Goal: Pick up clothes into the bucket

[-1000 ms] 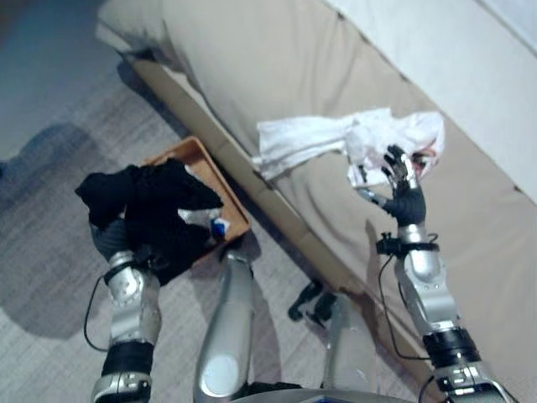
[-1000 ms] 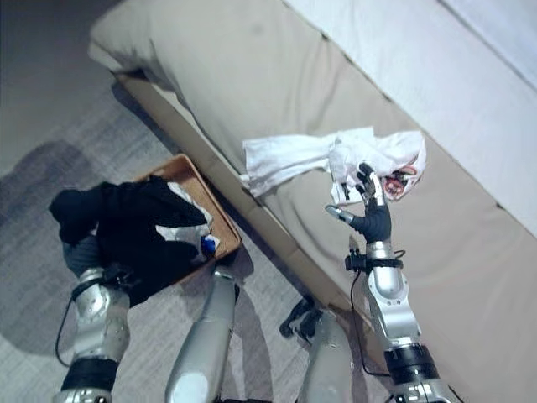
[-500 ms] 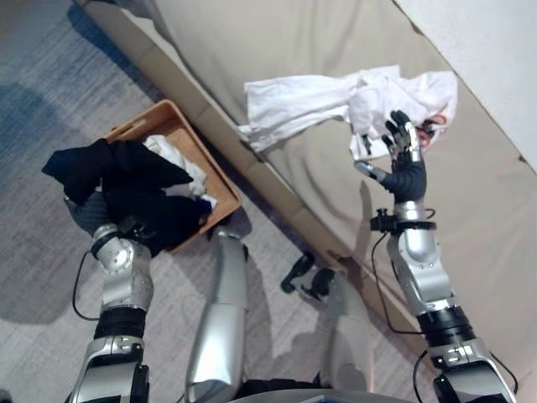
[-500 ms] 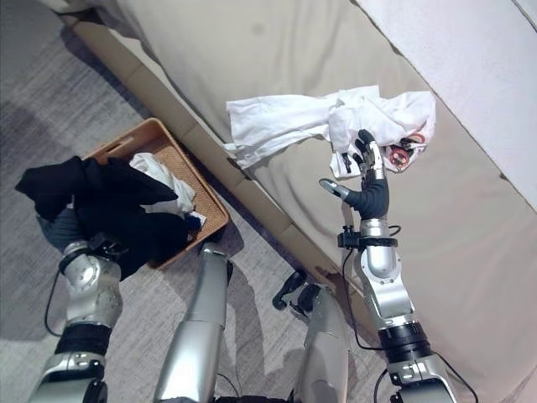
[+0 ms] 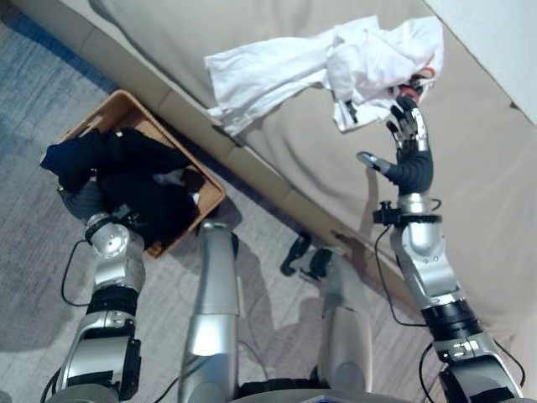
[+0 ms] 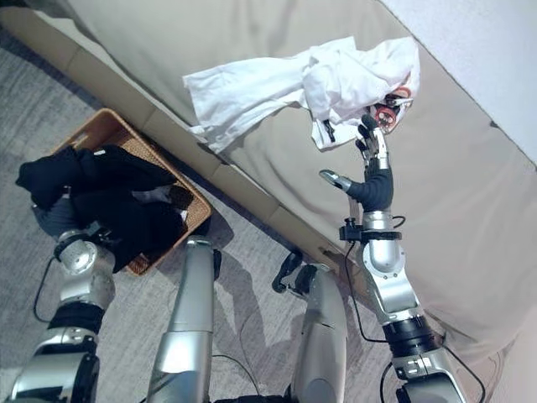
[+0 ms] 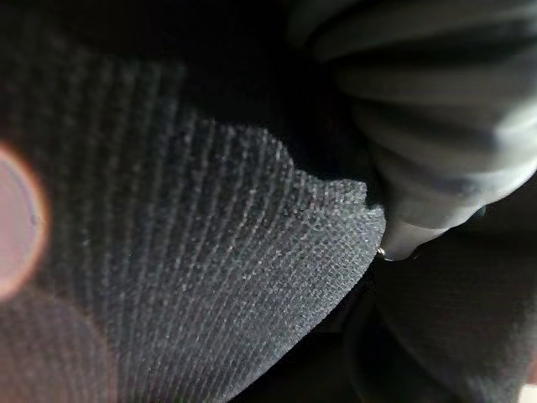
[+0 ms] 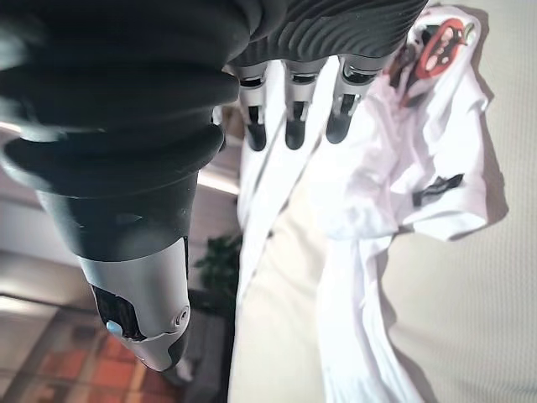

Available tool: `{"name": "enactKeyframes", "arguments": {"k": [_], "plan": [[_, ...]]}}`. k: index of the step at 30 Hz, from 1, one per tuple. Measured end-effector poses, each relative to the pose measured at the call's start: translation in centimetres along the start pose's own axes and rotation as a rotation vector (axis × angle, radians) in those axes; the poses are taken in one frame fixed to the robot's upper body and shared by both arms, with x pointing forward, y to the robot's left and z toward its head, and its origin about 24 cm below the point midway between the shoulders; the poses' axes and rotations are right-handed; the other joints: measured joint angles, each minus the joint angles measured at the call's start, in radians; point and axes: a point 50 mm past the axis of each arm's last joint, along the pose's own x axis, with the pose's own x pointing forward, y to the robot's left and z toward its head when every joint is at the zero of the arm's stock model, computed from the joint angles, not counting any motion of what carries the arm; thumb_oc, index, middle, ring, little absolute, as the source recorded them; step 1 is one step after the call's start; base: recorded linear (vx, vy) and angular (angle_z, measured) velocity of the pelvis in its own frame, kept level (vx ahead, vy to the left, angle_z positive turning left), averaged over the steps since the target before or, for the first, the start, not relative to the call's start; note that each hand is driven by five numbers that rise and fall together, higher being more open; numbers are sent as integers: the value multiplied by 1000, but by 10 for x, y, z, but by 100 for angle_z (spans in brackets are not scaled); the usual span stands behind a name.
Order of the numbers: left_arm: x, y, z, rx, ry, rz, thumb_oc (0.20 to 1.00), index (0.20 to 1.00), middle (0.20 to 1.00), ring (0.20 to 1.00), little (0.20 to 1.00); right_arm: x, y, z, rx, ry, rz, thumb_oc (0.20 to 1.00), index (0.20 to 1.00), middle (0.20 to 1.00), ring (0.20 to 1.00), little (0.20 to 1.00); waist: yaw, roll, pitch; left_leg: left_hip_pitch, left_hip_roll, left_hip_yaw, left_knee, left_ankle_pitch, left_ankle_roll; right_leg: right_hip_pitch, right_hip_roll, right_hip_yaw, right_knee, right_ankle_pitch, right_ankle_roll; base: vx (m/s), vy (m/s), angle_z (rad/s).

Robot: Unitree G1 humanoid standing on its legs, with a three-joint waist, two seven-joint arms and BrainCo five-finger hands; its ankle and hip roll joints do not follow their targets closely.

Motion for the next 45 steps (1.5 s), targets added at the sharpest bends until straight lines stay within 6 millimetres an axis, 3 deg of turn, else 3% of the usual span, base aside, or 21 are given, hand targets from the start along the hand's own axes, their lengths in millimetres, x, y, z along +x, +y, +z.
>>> {"name": "enactKeyframes", "arguments": {"k": [6, 8, 14, 15, 27, 33, 39, 45], "plan": [[10, -15, 4, 7, 29, 10, 200, 200, 200, 200, 200, 2, 0, 3, 5, -12, 4, 1000, 1000, 1000, 1000, 1000, -8, -6, 0, -14, 4, 1, 11, -10, -2, -10, 3, -1, 1, 0, 1, 2, 2, -1], [14, -11, 5, 44, 32, 21, 200, 200, 200, 200, 200, 5, 2, 5, 13, -23, 9, 1000, 1000, 1000, 1000, 1000, -27, -7, -1, -19, 8, 1, 19, -14, -1, -13, 7, -1, 1, 1, 2, 15, 3, -7], [18, -2, 0, 112, 63, 34, 209, 209, 209, 209, 209, 8, 1, 7, 13, -33, 21, 1000, 1000, 1000, 1000, 1000, -32, -18, -8, -30, 22, 3, 29, -27, 0, -24, 22, 4, -2, 1, 1, 15, -1, -6], [17, -2, -2, 115, 70, 28, 1000, 1000, 1000, 1000, 1000, 9, 0, 8, 10, -35, 25, 1000, 1000, 1000, 1000, 1000, -31, -20, -10, -32, 22, 2, 29, -27, 0, -26, 22, 4, -2, 1, 1, 0, 0, 0], [22, 10, -20, 192, 216, 46, 1000, 1000, 1000, 1000, 1000, 11, 2, 17, 20, -72, 58, 1000, 1000, 1000, 1000, 1000, -29, -62, -39, -18, 22, 7, 16, -28, 0, -14, 21, 4, -15, 1, 2, 0, 0, 0], [15, 15, -32, 54, 305, 117, 1000, 1000, 1000, 1000, 1000, 8, 4, 18, 24, -72, 69, 1000, 1000, 1000, 1000, 1000, -24, -63, -43, 49, 27, 26, -68, -12, 16, 42, 27, 0, -93, 33, 22, -6, -18, 1], [-7, -9, -36, -139, 300, 125, 1000, 1000, 1000, 1000, 1000, 0, 7, 11, 19, -30, 71, 1000, 1000, 1000, 1000, 1000, 5, -61, -48, 163, 33, 46, -191, 29, 3, 143, 39, -9, -207, 67, 37, -8, -43, 2], [-36, -3, -30, -192, 190, 152, 1000, 1000, 1000, 1000, 1000, -11, 3, 2, -22, 19, 49, 1000, 1000, 1000, 1000, 1000, 42, -59, -48, 320, 48, 62, -310, 54, 1, 282, 56, -21, -317, 88, 43, 1, -31, -2]]}}
